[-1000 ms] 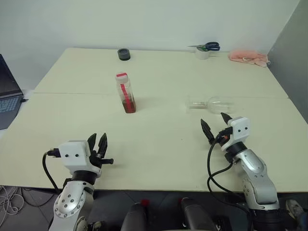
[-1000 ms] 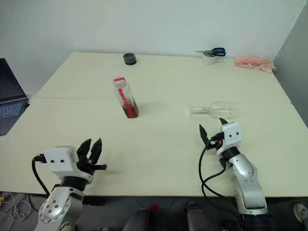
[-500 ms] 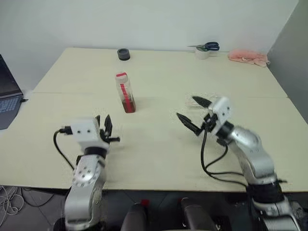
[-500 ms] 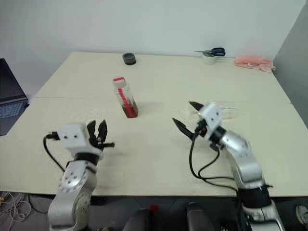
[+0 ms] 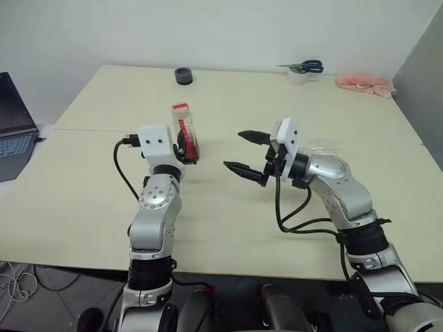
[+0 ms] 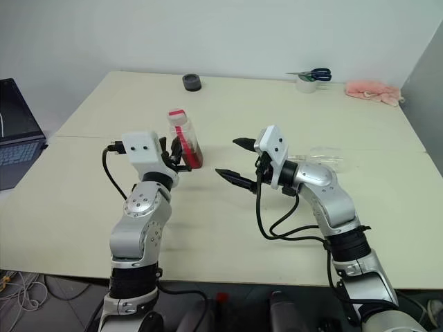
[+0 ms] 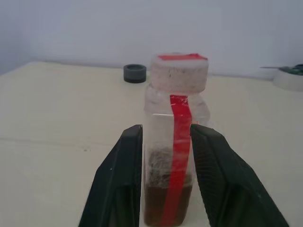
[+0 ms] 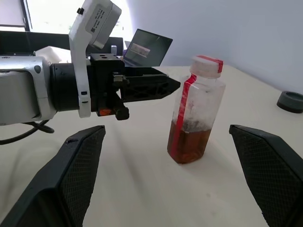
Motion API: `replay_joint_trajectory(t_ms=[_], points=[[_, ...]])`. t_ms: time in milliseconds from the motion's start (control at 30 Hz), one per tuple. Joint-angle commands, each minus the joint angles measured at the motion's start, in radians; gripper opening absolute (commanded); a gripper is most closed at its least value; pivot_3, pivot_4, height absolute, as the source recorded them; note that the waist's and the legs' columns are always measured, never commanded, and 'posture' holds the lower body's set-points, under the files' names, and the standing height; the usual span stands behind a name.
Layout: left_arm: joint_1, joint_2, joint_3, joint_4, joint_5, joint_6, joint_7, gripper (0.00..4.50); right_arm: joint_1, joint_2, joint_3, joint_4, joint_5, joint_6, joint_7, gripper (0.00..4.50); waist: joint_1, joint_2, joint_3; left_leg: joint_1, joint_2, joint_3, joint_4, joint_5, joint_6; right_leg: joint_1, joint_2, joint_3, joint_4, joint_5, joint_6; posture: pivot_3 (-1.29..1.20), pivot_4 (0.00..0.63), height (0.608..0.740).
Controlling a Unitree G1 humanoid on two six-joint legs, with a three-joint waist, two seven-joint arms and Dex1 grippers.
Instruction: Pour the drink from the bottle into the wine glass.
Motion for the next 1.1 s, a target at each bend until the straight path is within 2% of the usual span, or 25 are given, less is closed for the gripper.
replay_joint_trajectory(t_ms=[33,100,200,667,1100], points=[[-0.012,-0.006,-0.012,-0.027,0.002,-0.024,-0.011,2.92,-0.009,0.002,-0.007,-0.020,-0.005,-0.023,0.008,4.50,0.000,0.000,0.000,0.000,0.000,0.000,0.000,0.000,0.000,0.000,0.000,0.000,0.000,0.000,0.000,0.00,0.150,0.740],[-0.009,-0.007,-0.013,-0.026,0.007,-0.022,-0.009,3.65,-0.005,0.000,-0.009,-0.019,-0.008,-0.025,0.008,4.50,0.000,0.000,0.000,0.000,0.000,0.000,0.000,0.000,0.000,0.000,0.000,0.000,0.000,0.000,0.000,0.00,0.150,0.740],[-0.040,-0.010,-0.001,0.010,0.019,-0.018,0.015,4.48,-0.005,0.004,-0.007,-0.014,-0.012,-0.027,0.009,4.50,0.000,0.000,0.000,0.000,0.000,-0.001,0.000,0.000,0.000,0.000,0.000,0.000,0.001,0.000,0.000,0.00,0.150,0.740],[-0.215,0.041,0.035,0.326,0.054,-0.149,0.027,4.48,0.007,0.020,0.003,-0.032,-0.018,-0.007,0.017,4.50,0.000,0.000,0.000,0.000,0.000,-0.001,0.000,0.000,0.000,0.000,0.000,-0.001,0.000,0.000,0.000,0.00,0.150,0.740],[-0.324,0.030,0.021,0.586,0.075,-0.328,0.024,4.48,0.049,0.000,0.004,-0.080,-0.025,0.020,0.014,4.50,0.004,0.000,0.000,0.000,0.000,-0.001,0.000,0.000,0.000,0.000,0.000,-0.002,0.000,0.000,0.000,0.00,0.150,0.740]])
